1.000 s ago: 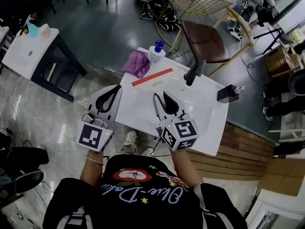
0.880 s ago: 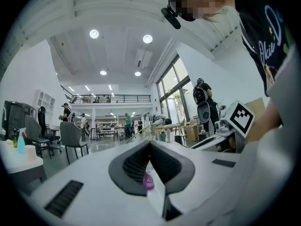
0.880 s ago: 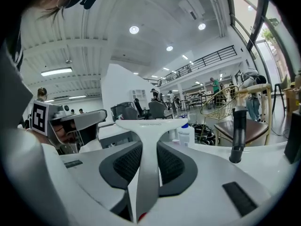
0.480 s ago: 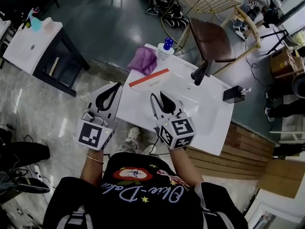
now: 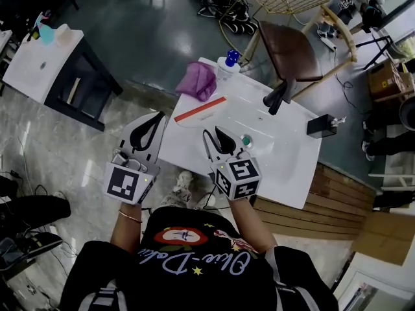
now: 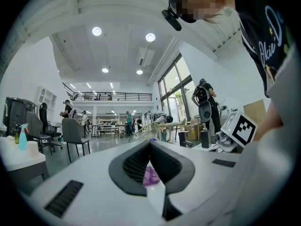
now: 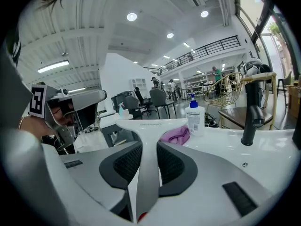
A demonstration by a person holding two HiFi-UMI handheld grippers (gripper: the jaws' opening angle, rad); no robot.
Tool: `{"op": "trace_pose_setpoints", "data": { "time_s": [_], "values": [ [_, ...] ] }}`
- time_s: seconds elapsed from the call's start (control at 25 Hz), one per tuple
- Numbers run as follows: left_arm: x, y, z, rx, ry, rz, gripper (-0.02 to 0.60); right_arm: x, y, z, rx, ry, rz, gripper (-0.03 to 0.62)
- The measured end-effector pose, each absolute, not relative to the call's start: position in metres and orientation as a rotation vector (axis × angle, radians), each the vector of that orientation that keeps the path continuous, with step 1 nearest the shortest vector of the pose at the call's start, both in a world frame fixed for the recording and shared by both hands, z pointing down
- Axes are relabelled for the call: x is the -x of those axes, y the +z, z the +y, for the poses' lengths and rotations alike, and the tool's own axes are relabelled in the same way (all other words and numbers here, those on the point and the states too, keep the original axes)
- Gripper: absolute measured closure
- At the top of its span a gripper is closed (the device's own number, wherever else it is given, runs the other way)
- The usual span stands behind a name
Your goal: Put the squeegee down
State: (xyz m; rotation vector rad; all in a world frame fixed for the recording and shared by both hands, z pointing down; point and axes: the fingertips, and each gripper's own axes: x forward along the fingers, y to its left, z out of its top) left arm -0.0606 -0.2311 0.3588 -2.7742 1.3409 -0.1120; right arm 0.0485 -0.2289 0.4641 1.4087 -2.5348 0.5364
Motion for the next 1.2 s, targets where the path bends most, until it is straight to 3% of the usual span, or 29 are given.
{"op": "trace_pose_setpoints", "data": {
  "time_s": [1.2],
  "values": [
    [0.077, 0.368, -0.246, 2.815, -0.1, 1.32, 0.586, -0.026, 0.506, -0.238, -1.374, 0.575, -2.425, 0.507]
  ]
}}
